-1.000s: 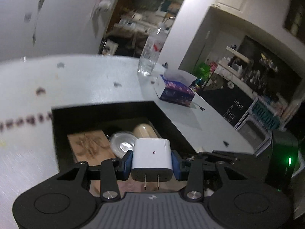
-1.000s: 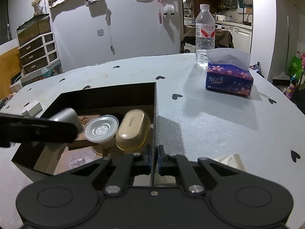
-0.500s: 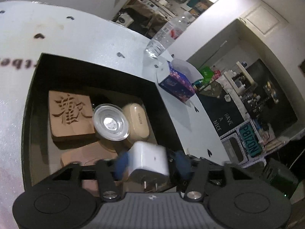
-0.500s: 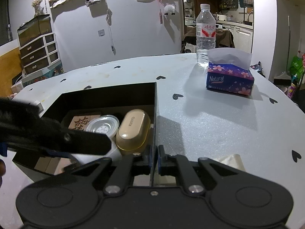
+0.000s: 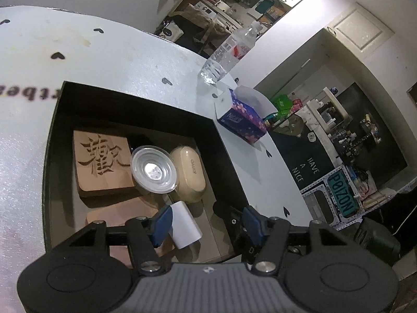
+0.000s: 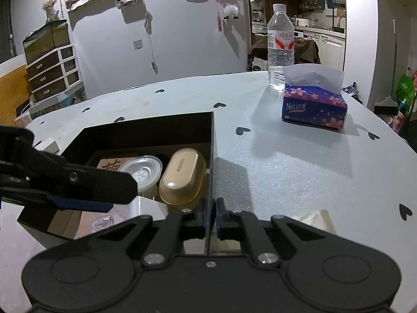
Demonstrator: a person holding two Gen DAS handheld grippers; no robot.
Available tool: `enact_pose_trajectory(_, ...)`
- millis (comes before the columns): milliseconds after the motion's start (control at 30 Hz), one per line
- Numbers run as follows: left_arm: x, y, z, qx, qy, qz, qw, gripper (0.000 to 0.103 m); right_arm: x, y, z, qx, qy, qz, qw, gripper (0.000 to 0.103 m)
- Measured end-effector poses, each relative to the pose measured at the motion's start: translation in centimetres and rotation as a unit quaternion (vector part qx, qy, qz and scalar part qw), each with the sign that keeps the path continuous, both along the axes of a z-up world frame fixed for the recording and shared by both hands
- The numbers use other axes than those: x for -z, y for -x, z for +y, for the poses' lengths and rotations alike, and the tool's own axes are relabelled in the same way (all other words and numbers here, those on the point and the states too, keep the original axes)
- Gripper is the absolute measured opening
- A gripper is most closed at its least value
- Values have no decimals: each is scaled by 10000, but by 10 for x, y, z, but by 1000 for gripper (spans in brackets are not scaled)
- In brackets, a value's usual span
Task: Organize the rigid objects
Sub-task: 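Carry the white charger into the black box and lower it, then move the left gripper to the white USB charger cube and grasp it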
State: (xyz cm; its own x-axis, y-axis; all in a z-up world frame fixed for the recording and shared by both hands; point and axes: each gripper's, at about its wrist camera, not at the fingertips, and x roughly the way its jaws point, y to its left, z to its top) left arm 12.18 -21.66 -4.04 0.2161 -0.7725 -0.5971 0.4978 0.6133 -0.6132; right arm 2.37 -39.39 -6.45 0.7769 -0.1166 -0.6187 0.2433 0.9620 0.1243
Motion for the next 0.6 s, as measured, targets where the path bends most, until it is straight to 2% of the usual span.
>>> enact_pose_trajectory(233,-7,3,6,2,25,-157,9999,61,0,0,0,2,-4,0,10000,7)
enact_pose_trajectory(467,-26,13,27,-69,-48,-841,9964,62,0,0,0,0,-24,-3,10000,7)
enact_pose_trajectory(600,-37,20,49,-230,-207,-1434,9892,68,0,0,0,1,-18,0,10000,7)
